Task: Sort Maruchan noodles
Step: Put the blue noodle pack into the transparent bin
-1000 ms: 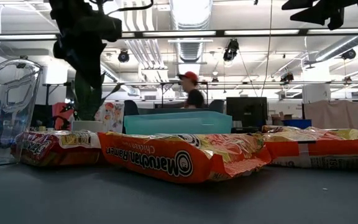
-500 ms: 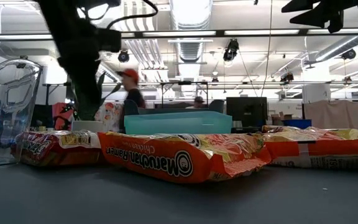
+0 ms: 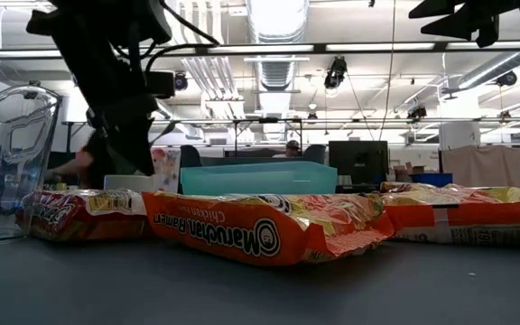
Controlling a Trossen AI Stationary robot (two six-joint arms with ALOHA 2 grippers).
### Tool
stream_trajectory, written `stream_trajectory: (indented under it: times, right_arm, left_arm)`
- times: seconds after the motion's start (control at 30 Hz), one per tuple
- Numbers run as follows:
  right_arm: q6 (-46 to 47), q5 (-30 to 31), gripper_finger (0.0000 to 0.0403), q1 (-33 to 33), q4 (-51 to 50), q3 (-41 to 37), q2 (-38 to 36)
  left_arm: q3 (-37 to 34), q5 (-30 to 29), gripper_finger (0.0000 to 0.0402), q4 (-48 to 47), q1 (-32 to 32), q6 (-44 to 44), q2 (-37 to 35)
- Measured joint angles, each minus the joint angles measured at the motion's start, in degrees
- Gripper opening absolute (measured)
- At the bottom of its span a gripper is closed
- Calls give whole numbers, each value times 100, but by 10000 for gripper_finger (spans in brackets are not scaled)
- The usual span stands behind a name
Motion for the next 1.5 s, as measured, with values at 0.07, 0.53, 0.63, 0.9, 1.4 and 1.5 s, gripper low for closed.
stream_trajectory:
  times: [0.07, 0.53, 0.63, 0.9, 1.4, 1.5]
  right_arm:
    - [0, 0, 240, 0, 0, 0, 1]
    - [-67, 2, 240, 0, 0, 0, 0]
    - [-69, 2, 240, 0, 2, 0, 0]
    - [-90, 2, 240, 0, 2, 0, 1]
    - [-154, 5, 240, 0, 2, 0, 0]
    - [-144, 4, 240, 0, 2, 0, 0]
  left_arm:
    - [-97, -141, 126, -16, 8, -191, 0]
    - [-379, -149, 159, 162, 7, -132, 0]
    - [-446, -274, 182, 356, 7, -120, 14]
    - [-476, -312, 192, 579, 6, -118, 506]
    - [-447, -668, 119, 489, 5, -495, 929]
    - [-453, -694, 74, 428, 7, -625, 880]
